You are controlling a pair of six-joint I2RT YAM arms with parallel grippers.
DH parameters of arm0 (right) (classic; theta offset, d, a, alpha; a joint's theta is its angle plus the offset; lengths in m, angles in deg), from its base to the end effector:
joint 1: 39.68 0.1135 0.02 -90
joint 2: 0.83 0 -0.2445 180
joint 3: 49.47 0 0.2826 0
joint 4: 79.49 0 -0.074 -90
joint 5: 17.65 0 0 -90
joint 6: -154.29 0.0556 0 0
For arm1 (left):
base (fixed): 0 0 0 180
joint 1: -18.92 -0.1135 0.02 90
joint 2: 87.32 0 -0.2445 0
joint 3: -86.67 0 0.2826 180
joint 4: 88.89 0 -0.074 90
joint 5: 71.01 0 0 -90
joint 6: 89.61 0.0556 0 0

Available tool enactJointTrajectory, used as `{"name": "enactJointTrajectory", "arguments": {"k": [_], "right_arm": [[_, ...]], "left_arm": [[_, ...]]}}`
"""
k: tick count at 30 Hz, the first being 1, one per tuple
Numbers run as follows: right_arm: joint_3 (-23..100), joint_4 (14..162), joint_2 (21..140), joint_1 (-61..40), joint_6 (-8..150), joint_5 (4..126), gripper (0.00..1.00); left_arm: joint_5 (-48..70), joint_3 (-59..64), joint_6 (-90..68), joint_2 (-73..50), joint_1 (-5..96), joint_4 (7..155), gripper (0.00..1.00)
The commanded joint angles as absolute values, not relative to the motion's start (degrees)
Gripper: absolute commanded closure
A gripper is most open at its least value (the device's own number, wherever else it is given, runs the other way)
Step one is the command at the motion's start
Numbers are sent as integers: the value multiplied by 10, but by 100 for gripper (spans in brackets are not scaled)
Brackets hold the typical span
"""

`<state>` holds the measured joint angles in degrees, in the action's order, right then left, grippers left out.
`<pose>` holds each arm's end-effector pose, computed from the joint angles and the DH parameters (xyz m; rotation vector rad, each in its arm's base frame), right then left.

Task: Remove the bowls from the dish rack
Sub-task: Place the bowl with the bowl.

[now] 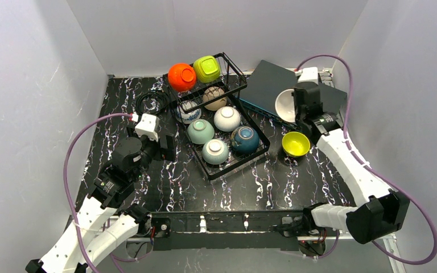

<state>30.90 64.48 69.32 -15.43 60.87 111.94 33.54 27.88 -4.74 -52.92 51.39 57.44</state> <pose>0.3066 0.0992 0.3427 -0.0377 1.9392 -0.4552 0.1777 -0.0965 0.3477 0.2258 1.7200 -0.2639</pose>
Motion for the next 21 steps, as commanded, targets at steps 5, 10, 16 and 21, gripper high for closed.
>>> {"name": "enactJointTrajectory", "arguments": {"k": [5, 10, 16, 21], "right_arm": [[326, 566, 695, -287, 744, 945, 99], [322, 538, 717, -366, 779, 848, 99], [288, 536, 726, -445, 806, 763, 99], [264, 530, 740, -484, 820, 712, 99]], "left_arm": [[339, 284, -48, -530, 522, 581, 2], [340, 284, -48, -528, 527, 582, 2], [341, 284, -45, -526, 532, 583, 2], [340, 284, -46, -526, 535, 583, 2]]}}
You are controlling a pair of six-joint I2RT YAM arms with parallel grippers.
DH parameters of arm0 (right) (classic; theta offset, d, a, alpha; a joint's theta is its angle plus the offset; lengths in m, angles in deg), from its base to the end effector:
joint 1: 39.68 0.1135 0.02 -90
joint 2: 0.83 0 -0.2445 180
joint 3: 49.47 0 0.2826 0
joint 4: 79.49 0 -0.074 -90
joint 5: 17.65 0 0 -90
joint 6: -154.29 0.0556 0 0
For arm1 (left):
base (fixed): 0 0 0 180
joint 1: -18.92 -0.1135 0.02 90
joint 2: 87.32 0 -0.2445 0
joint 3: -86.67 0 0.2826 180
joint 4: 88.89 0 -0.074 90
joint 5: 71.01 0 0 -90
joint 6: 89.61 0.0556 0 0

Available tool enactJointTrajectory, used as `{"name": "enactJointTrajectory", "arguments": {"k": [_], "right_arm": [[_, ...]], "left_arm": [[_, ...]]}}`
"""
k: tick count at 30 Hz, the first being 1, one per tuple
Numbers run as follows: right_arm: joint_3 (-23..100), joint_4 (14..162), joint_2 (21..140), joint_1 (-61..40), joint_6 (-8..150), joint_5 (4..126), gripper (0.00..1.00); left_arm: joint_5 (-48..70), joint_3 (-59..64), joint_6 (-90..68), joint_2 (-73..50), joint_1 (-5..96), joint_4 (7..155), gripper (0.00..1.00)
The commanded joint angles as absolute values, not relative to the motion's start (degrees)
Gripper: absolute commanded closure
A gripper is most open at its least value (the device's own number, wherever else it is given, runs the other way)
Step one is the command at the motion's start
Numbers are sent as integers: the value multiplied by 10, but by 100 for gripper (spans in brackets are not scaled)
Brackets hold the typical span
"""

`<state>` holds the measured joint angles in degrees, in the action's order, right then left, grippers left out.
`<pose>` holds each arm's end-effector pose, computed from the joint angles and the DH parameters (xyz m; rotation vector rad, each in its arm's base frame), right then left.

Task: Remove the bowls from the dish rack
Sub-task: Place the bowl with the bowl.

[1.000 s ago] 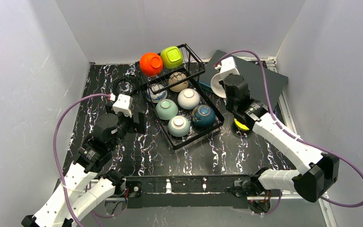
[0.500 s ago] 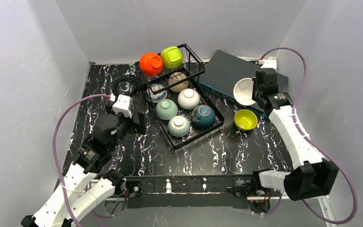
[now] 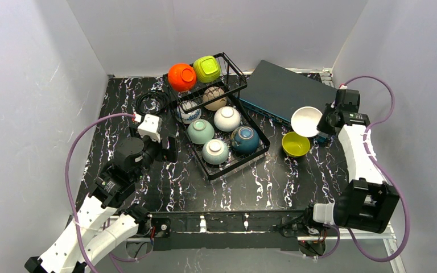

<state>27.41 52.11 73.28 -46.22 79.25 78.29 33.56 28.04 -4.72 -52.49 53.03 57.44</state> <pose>0.3230 -0.0428 0.2699 0.4896 2.3110 -0.0515 0.1766 -0.1027 0.3453 0.2539 1.7271 -0.2809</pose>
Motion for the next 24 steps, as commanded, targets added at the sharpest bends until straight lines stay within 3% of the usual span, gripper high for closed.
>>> {"name": "enactJointTrajectory", "arguments": {"k": [1, 24], "right_arm": [[260, 529, 745, -489, 821, 700, 99], [187, 545, 803, -502, 817, 641, 99]], "left_arm": [[339, 284, -46, -526, 535, 582, 2], [335, 284, -46, -520, 539, 583, 2]]}}
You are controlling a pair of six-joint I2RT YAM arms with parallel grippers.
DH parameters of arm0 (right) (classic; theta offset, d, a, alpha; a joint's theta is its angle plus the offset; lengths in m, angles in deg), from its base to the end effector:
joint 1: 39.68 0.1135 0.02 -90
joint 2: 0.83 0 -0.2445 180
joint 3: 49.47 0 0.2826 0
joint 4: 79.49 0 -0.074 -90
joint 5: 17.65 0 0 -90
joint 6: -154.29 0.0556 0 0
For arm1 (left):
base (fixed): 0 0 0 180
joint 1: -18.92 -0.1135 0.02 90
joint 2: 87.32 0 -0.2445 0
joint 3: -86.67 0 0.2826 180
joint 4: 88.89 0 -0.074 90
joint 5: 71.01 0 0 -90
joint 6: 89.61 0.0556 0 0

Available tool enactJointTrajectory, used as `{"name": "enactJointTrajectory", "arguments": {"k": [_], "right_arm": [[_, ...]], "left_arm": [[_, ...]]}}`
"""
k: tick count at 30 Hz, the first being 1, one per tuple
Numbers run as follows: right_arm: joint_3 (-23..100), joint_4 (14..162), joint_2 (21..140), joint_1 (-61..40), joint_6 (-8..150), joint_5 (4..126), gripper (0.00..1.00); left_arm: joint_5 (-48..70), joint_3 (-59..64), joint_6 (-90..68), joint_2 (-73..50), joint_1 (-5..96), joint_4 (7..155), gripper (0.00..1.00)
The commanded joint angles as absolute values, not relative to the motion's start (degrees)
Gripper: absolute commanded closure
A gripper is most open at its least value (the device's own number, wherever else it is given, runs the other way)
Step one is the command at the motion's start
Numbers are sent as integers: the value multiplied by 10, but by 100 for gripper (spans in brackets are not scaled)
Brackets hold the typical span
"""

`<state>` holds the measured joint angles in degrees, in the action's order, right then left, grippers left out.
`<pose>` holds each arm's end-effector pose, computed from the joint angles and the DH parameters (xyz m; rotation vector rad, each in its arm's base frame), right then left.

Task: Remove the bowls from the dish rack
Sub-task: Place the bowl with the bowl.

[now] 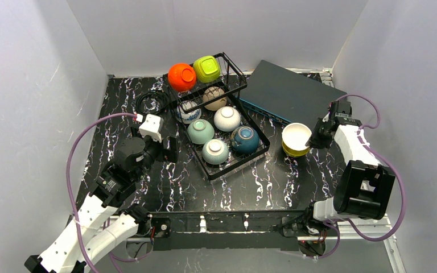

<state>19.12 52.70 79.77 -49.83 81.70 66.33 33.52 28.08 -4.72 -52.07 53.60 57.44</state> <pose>0.3175 -0.0509 0.1841 0.5873 2.5503 0.1820 0.1770 -0.1055 0.3437 0.2657 1.7336 -0.2860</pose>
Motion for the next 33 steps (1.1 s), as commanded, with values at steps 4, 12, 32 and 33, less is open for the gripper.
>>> {"name": "enactJointTrajectory", "arguments": {"k": [4, 12, 32, 33], "right_arm": [[178, 547, 805, -502, 815, 644, 99], [167, 553, 806, -502, 813, 663, 99], [168, 560, 811, -502, 810, 675, 73], [168, 560, 811, -502, 809, 675, 71]], "left_arm": [[333, 284, -46, -519, 539, 584, 2], [333, 284, -45, -518, 540, 584, 2], [332, 284, -46, -519, 540, 584, 2], [332, 284, -47, -519, 541, 584, 2]]}}
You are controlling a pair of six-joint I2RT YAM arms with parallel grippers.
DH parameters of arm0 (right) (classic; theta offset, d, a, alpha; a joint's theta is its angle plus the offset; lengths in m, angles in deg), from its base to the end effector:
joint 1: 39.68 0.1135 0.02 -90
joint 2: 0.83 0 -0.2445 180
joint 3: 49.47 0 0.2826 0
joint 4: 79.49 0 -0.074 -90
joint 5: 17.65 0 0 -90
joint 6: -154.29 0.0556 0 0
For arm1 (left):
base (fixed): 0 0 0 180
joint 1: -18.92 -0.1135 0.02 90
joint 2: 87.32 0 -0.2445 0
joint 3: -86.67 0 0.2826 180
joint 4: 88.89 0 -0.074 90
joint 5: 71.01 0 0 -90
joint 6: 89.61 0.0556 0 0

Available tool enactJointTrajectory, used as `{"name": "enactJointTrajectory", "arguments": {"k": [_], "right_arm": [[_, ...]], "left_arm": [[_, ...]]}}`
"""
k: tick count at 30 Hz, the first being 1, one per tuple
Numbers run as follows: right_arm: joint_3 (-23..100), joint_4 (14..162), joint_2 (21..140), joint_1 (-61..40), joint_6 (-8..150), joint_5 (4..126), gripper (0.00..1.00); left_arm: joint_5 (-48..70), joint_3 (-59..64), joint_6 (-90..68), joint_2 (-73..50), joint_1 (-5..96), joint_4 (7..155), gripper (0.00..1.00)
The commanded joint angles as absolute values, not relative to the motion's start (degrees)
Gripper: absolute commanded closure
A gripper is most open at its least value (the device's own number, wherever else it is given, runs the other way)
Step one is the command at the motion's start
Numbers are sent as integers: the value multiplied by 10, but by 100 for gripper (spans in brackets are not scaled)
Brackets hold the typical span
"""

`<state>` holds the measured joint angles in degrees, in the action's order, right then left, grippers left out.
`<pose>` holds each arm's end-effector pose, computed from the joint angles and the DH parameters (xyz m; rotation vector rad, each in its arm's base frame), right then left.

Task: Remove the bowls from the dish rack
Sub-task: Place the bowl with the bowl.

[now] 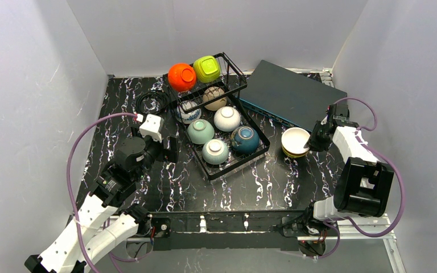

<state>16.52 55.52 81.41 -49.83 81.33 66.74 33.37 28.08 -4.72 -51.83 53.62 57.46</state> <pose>0.3165 -0.0511 0.1633 0.5886 2.5752 0.1699 0.1777 -0.1062 0.3429 0.2692 1.7371 -0.2872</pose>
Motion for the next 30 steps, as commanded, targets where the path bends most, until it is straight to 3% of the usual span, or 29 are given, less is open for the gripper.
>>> {"name": "enactJointTrajectory", "arguments": {"k": [1, 16, 30], "right_arm": [[168, 559, 810, -502, 809, 676, 69], [170, 530, 771, -501, 806, 721, 61], [144, 553, 756, -501, 815, 714, 95]], "left_arm": [[332, 284, -46, -519, 541, 584, 2], [334, 284, -45, -521, 542, 584, 2], [334, 284, -46, -519, 542, 584, 2]]}}
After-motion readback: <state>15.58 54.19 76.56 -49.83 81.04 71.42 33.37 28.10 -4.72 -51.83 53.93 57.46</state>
